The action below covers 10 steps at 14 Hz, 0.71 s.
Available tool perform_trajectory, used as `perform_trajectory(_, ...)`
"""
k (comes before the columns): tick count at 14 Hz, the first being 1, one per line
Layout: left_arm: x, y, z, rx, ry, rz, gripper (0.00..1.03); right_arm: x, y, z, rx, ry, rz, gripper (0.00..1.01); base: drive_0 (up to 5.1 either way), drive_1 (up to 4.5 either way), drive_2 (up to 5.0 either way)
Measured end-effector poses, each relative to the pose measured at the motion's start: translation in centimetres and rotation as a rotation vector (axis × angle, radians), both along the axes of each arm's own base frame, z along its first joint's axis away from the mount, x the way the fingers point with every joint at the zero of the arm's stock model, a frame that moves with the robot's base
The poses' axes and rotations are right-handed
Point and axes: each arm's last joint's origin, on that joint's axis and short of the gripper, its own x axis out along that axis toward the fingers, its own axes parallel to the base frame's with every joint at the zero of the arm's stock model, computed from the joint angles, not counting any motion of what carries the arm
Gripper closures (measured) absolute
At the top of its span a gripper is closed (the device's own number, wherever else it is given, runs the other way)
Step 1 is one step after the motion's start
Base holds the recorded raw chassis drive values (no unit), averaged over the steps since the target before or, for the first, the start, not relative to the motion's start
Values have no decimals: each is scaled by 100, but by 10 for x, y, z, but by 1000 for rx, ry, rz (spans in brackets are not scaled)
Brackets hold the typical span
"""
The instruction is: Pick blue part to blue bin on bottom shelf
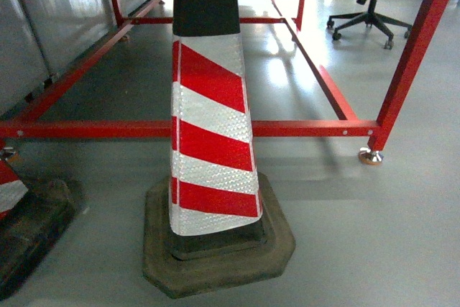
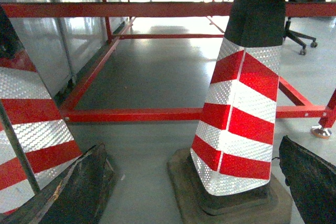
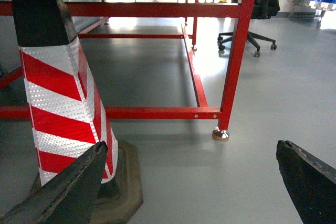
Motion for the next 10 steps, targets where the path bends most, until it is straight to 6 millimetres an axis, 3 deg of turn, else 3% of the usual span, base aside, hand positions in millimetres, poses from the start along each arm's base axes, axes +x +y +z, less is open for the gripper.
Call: perform_trajectory(10,0,0,0,4,1,0,5,0,0,0,2,1,-1,3,0,0,0)
